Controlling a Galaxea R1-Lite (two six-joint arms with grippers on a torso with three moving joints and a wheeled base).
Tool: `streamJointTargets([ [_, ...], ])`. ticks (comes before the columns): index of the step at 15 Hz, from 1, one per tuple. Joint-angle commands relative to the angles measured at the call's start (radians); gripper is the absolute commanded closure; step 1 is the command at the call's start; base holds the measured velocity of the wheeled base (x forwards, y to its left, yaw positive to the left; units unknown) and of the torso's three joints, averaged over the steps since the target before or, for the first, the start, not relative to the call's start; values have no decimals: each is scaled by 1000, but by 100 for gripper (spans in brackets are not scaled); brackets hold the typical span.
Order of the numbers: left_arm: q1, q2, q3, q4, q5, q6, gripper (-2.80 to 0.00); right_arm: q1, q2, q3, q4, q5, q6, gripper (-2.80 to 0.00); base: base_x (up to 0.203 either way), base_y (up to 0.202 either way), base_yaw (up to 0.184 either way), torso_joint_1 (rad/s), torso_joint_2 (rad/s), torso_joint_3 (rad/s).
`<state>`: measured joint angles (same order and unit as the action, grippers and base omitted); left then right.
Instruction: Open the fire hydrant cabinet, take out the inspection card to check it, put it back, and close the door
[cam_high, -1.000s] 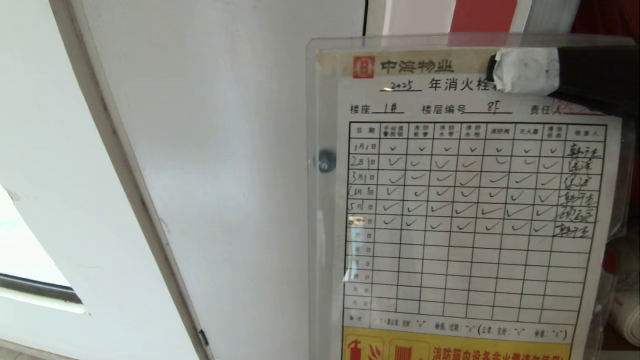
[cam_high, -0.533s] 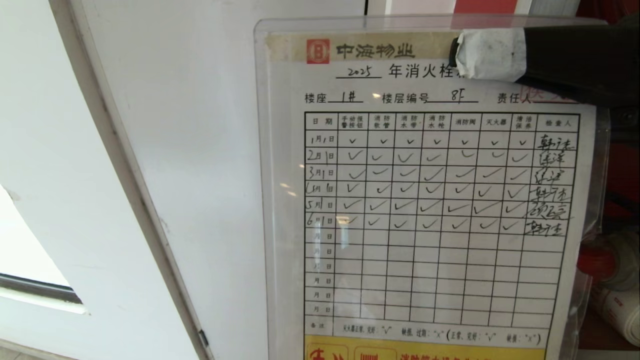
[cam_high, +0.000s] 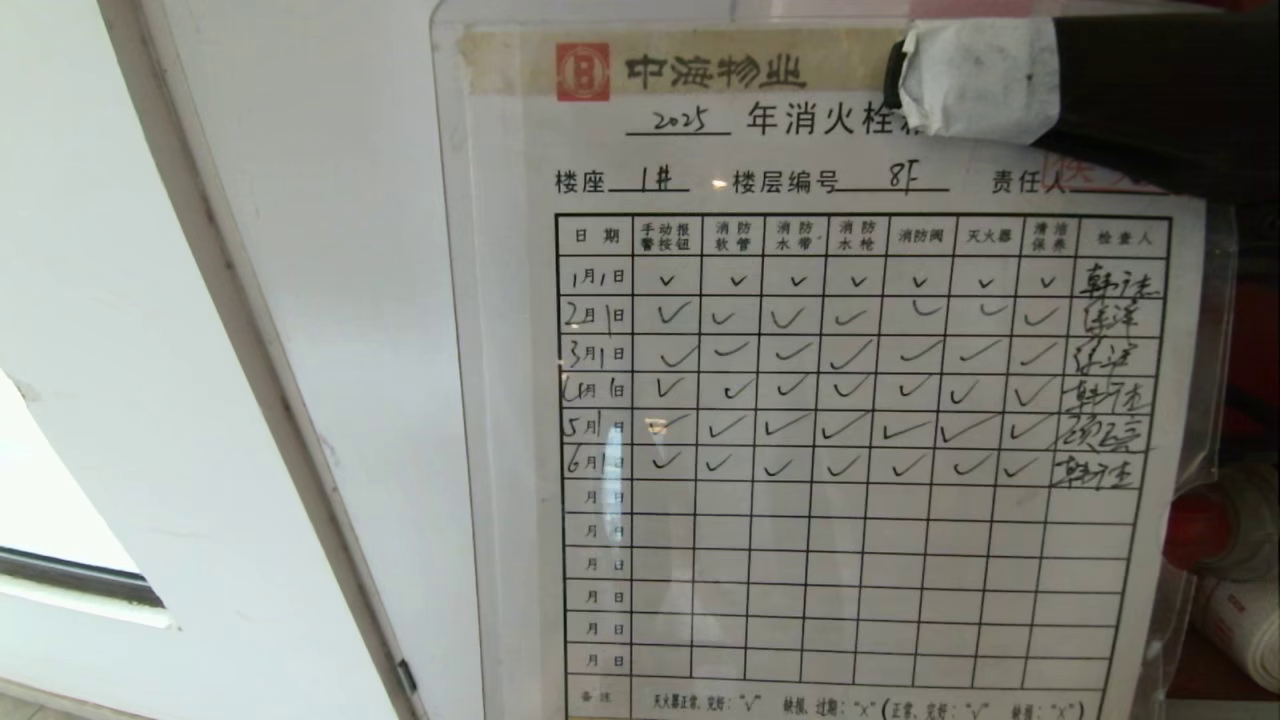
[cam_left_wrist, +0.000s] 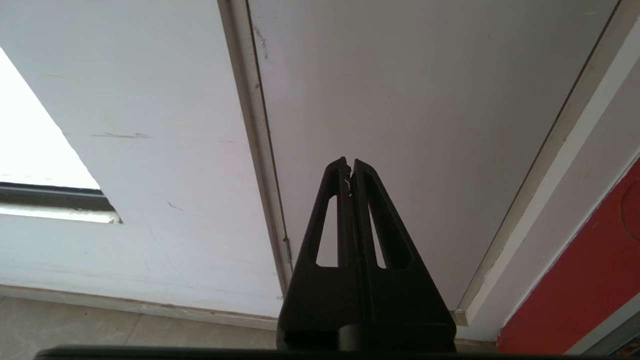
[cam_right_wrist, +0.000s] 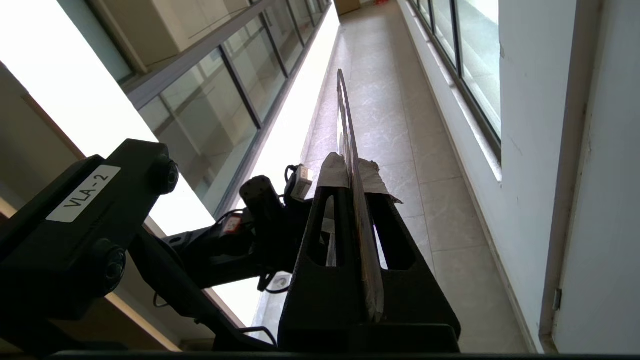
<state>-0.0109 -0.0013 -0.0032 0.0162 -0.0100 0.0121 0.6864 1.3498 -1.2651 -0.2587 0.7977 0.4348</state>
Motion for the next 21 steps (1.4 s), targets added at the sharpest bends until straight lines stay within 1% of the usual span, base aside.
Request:
streamJointTargets([
  [1,0,1,0,1,1,0,0,2,4,0,0,5,2,0,0,0,0,0,0,0],
  [15,0,1,0,1,0,0,0,4,-3,6,16,-2,4,0,0,0,0,0,0,0],
  [21,0,1,0,-1,-1,0,0,2,-9,-13,12,-2,4,0,0,0,0,0,0,0],
])
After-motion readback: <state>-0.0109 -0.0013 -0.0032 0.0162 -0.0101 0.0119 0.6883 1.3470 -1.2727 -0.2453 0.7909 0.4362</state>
